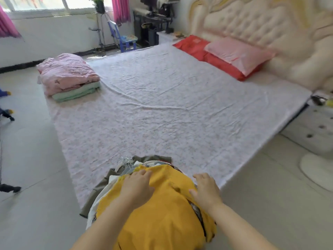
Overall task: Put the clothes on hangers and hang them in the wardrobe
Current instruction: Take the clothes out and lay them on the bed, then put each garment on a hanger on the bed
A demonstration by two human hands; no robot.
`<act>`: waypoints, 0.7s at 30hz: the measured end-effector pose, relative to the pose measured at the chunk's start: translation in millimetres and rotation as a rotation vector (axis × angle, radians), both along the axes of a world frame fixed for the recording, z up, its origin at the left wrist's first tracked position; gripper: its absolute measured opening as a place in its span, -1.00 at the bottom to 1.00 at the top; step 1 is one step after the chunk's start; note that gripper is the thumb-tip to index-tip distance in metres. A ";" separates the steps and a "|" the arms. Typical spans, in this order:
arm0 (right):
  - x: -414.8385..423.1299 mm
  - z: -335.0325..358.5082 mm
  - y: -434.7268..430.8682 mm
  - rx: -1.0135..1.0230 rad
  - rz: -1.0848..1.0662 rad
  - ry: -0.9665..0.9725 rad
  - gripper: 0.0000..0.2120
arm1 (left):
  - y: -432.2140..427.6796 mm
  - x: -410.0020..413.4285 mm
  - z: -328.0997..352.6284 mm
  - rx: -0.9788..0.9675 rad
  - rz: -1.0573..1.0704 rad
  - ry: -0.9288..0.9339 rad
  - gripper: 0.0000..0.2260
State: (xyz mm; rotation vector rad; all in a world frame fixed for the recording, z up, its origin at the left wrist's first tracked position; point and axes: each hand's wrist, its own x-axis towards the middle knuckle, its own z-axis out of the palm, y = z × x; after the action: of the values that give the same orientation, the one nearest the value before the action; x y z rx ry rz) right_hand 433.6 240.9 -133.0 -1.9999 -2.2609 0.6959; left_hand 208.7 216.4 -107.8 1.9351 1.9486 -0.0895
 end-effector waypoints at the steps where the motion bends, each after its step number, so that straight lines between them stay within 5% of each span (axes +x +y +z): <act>1: 10.4 3.7 -15.5 0.006 -0.055 0.002 -0.56 | -1.4 9.6 3.4 -0.004 -0.080 0.010 -0.49; 12: 174.5 42.5 -268.0 0.040 -0.821 -0.088 -0.47 | -85.3 235.7 35.8 -0.031 -0.878 -0.027 -0.56; 21: 264.1 70.9 -581.4 0.050 -1.465 -0.121 -0.48 | -337.1 462.6 68.6 0.090 -1.591 0.000 -0.53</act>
State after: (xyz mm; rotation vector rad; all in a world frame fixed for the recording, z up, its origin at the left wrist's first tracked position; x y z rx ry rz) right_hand 697.7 -340.5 -62.1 -2.8244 -0.3355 0.2878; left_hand 671.3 -120.7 -39.2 2.9426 -0.0163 -0.3992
